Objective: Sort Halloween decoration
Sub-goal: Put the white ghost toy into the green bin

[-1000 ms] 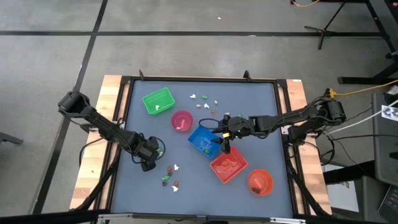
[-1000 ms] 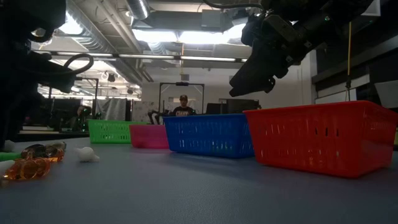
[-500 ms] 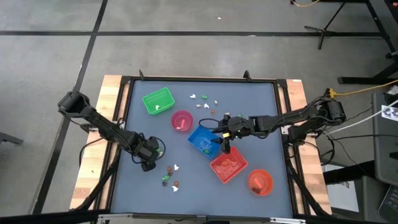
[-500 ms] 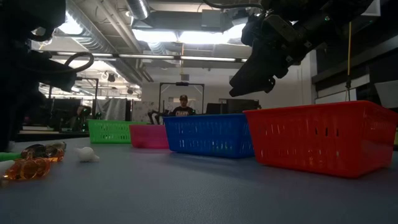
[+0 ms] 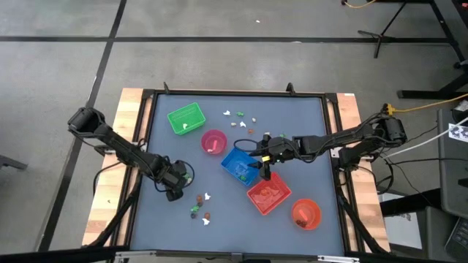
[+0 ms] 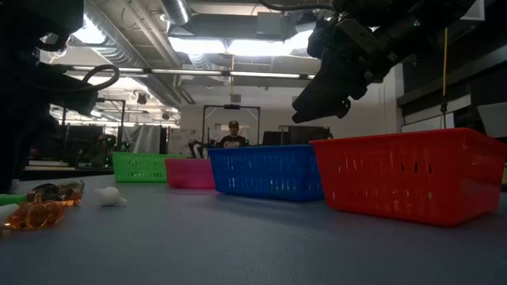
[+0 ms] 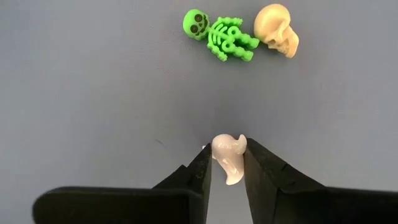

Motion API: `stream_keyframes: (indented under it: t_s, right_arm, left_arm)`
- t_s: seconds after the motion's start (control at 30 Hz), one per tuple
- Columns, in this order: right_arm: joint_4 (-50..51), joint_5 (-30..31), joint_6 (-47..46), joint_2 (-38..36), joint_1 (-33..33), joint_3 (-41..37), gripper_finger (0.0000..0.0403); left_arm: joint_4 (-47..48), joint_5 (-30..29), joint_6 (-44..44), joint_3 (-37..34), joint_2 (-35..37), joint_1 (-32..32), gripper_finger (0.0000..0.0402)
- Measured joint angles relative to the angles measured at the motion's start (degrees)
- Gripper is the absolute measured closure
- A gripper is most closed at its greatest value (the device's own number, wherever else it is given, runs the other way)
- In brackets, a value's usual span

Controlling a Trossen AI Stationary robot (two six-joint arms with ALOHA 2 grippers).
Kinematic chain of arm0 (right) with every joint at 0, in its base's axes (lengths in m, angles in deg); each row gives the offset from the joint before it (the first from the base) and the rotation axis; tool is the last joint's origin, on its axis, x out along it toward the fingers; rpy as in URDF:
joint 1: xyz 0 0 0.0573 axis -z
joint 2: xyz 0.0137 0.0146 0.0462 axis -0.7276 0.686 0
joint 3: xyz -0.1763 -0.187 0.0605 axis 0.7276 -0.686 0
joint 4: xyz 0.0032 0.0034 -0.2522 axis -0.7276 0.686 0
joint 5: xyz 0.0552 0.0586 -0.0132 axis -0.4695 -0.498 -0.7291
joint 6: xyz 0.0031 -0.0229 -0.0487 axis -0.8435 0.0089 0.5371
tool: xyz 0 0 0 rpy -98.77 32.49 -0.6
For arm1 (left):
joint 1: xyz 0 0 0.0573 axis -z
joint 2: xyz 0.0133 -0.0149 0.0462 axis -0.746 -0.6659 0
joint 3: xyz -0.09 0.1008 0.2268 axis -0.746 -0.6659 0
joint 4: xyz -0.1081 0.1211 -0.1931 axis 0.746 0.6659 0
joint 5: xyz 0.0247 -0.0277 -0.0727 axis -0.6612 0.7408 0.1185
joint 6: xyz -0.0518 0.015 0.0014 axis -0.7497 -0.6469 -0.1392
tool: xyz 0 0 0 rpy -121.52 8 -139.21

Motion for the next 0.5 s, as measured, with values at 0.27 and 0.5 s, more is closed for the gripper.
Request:
stream_keyframes:
  t_s: [0.27,0.5]
  right_arm:
    - [0.0,0.0,-0.01,0.0,0.0,0.0,0.0189]
    - [0.0,0.0,0.0,0.0,0.0,0.0,0.0189]
  left_arm:
    - [-0.1,0.07,-0.02,-0.16,0.73,-0.02,0.0346]
    - [-0.05,0.04,-0.23,-0.31,3.41,-0.86,0.0348]
